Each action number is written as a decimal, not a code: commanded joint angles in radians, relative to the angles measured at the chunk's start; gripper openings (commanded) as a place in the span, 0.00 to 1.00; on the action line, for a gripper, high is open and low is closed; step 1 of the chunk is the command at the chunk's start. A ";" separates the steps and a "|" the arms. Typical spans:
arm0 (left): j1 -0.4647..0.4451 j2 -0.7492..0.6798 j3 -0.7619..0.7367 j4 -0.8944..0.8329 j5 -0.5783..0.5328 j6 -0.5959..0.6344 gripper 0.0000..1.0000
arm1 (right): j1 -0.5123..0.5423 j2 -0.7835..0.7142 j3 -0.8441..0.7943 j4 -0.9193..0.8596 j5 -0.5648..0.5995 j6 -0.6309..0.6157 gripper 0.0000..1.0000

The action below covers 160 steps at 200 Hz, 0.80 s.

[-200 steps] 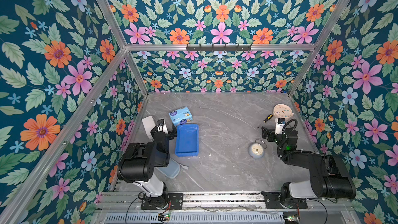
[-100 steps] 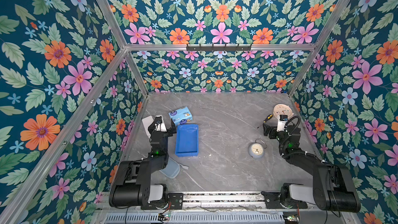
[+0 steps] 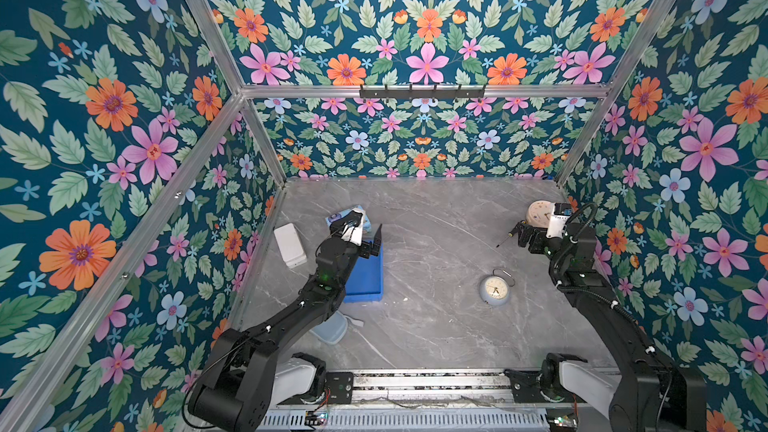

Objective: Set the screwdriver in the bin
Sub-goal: 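Reach the right gripper over the screwdriver while the left arm extends forward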

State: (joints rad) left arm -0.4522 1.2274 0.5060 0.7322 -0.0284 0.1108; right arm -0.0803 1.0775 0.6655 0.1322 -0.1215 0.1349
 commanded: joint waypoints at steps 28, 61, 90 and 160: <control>-0.242 0.120 0.114 -0.021 -0.012 0.012 1.00 | 0.002 0.134 0.241 -0.408 0.107 0.171 0.99; -0.390 0.235 0.186 -0.002 -0.037 0.018 1.00 | -0.001 0.295 0.412 -0.571 0.089 0.218 0.99; -0.498 0.322 0.247 -0.010 -0.048 0.042 1.00 | 0.000 0.405 0.493 -0.600 0.115 0.281 0.99; -0.627 0.440 0.328 0.005 -0.047 0.015 1.00 | -0.001 0.723 0.730 -0.728 0.167 0.378 0.92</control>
State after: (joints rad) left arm -1.0615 1.6516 0.8204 0.7063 -0.0692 0.1368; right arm -0.0814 1.7313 1.3315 -0.5056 0.0288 0.4690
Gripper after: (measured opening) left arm 0.998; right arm 0.975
